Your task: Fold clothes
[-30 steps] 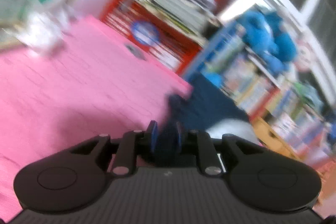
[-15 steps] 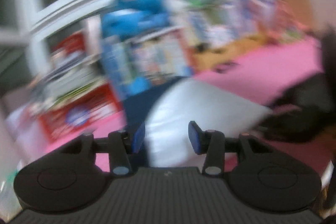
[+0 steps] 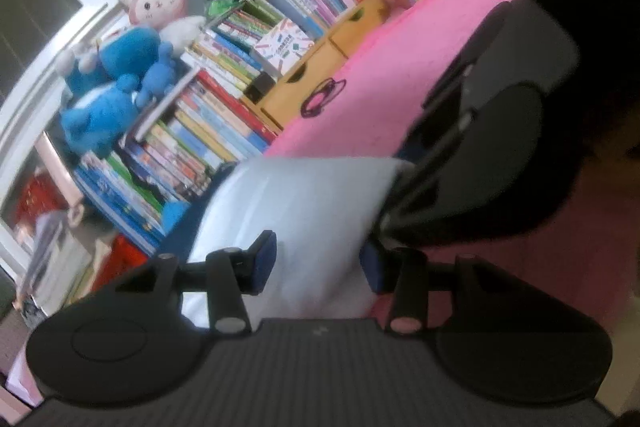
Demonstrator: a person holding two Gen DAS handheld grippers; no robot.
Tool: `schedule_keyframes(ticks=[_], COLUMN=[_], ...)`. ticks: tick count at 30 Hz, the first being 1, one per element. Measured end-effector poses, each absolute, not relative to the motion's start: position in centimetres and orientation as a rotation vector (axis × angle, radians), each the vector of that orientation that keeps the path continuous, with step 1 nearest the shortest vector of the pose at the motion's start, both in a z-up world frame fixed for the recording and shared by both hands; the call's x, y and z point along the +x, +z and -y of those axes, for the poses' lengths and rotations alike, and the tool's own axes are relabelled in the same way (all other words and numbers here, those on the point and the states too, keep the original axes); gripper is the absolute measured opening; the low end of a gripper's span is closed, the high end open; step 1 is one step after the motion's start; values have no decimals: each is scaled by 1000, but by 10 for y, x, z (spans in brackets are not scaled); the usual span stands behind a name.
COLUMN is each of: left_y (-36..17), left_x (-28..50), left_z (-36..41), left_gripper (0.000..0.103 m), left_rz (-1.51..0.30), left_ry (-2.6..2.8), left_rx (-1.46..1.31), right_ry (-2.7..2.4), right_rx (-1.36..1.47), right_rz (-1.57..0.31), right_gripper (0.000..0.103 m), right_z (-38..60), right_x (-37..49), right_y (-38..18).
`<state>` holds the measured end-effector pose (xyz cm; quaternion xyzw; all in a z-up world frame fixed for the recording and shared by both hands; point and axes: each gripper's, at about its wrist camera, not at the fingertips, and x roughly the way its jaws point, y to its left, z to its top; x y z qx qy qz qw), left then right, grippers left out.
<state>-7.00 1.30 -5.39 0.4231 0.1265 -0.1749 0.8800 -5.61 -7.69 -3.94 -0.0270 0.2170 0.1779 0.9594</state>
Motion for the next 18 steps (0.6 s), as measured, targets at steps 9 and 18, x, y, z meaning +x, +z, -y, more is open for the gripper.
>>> schedule_keyframes(ticks=[9, 18], left_y=[-59, -60], left_x=[-60, -55], left_z=[-13, -55], left_gripper=[14, 13], left_rz=[-270, -382], left_ry=[-272, -134], left_rx=[892, 862], right_ry=[327, 272], right_rx=[-61, -68], right_rz=[-433, -447], right_gripper=[17, 16], right_z=[77, 82], right_x=[-57, -54], right_y=[-38, -38])
